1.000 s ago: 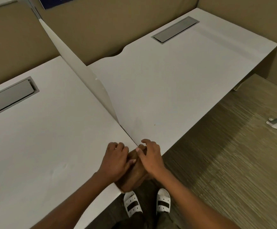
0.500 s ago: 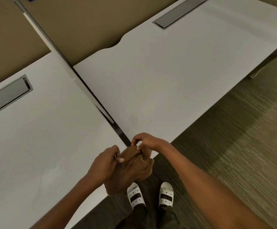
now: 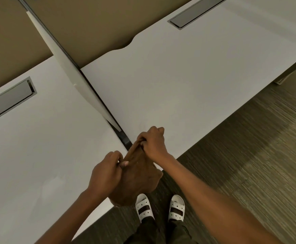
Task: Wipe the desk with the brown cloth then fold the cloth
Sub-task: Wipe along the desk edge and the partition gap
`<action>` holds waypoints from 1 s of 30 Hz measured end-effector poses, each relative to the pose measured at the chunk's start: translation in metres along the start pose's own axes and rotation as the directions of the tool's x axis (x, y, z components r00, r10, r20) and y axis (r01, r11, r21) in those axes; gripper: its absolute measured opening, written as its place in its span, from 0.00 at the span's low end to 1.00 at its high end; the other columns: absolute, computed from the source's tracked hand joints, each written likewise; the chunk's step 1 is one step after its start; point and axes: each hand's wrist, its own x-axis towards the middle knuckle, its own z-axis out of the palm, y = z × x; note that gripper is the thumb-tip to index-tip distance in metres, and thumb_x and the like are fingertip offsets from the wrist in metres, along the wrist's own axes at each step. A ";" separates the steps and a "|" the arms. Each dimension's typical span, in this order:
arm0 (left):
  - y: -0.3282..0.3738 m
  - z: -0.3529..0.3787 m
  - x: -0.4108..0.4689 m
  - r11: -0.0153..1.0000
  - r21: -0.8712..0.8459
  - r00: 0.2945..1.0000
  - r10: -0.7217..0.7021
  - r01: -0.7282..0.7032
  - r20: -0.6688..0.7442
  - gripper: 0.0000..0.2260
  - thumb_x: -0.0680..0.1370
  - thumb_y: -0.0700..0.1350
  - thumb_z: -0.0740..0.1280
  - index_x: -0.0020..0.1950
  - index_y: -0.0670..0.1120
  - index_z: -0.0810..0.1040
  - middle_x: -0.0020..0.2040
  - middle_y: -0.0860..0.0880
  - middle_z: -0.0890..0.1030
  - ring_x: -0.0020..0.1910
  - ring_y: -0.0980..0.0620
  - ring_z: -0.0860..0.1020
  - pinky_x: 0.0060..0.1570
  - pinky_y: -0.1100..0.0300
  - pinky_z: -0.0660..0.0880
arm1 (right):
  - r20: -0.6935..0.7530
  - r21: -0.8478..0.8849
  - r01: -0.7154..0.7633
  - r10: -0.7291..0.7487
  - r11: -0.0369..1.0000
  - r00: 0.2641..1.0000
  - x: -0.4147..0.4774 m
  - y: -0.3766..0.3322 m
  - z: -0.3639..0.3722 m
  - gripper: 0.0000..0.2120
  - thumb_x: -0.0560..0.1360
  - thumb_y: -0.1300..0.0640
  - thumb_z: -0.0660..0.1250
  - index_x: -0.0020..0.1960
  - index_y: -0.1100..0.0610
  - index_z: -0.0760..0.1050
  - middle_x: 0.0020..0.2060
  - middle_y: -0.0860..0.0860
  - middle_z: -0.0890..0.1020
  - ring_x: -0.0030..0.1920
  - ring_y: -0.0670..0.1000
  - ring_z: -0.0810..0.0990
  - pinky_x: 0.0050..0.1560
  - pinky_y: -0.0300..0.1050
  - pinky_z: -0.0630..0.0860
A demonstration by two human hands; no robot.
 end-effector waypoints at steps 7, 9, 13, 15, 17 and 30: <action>-0.036 -0.002 0.036 0.984 0.039 0.976 -0.165 0.172 -0.140 0.06 0.80 0.49 0.62 0.44 0.49 0.71 0.41 0.50 0.77 0.38 0.51 0.73 0.34 0.59 0.65 | -0.045 0.245 -0.102 0.116 0.964 0.992 0.024 -0.028 0.036 0.11 0.78 0.63 0.59 0.52 0.52 0.78 0.50 0.55 0.77 0.49 0.52 0.77 0.52 0.48 0.76; -0.047 0.000 0.040 0.979 0.045 0.969 -0.191 0.200 -0.155 0.06 0.80 0.49 0.62 0.44 0.49 0.72 0.41 0.50 0.77 0.38 0.52 0.73 0.35 0.58 0.65 | -0.028 0.297 -0.099 0.112 0.950 0.993 0.031 -0.034 0.046 0.11 0.78 0.63 0.59 0.52 0.53 0.78 0.52 0.55 0.77 0.49 0.51 0.77 0.52 0.45 0.75; -0.066 0.004 0.045 0.968 0.082 0.956 -0.216 0.236 -0.198 0.05 0.79 0.49 0.63 0.46 0.49 0.73 0.41 0.51 0.77 0.37 0.52 0.73 0.35 0.58 0.66 | 0.001 0.412 -0.118 0.129 0.904 0.992 0.043 -0.043 0.062 0.11 0.78 0.66 0.59 0.54 0.58 0.77 0.54 0.57 0.78 0.51 0.50 0.76 0.53 0.38 0.71; -0.072 0.006 0.045 0.970 0.101 0.954 -0.194 0.221 -0.228 0.05 0.79 0.49 0.63 0.46 0.49 0.73 0.41 0.52 0.76 0.35 0.53 0.72 0.33 0.60 0.65 | 0.013 0.464 -0.137 0.147 0.875 0.989 0.047 -0.047 0.067 0.11 0.78 0.67 0.59 0.57 0.59 0.76 0.54 0.57 0.79 0.54 0.52 0.77 0.57 0.43 0.74; -0.076 0.008 0.044 0.970 0.134 0.954 -0.166 0.203 -0.250 0.05 0.79 0.48 0.64 0.46 0.49 0.74 0.40 0.51 0.77 0.33 0.54 0.72 0.31 0.62 0.62 | 0.064 0.532 -0.183 0.176 0.827 0.982 0.051 -0.050 0.068 0.13 0.79 0.65 0.60 0.62 0.58 0.69 0.55 0.57 0.79 0.55 0.53 0.77 0.59 0.46 0.74; -0.109 0.011 0.035 0.952 0.297 0.984 -0.018 0.072 -0.180 0.28 0.76 0.61 0.55 0.70 0.46 0.68 0.67 0.38 0.73 0.69 0.37 0.67 0.70 0.37 0.58 | 0.405 0.294 -0.073 -0.055 0.953 0.913 0.046 -0.056 0.071 0.26 0.79 0.48 0.63 0.72 0.56 0.60 0.63 0.56 0.75 0.61 0.55 0.75 0.58 0.48 0.71</action>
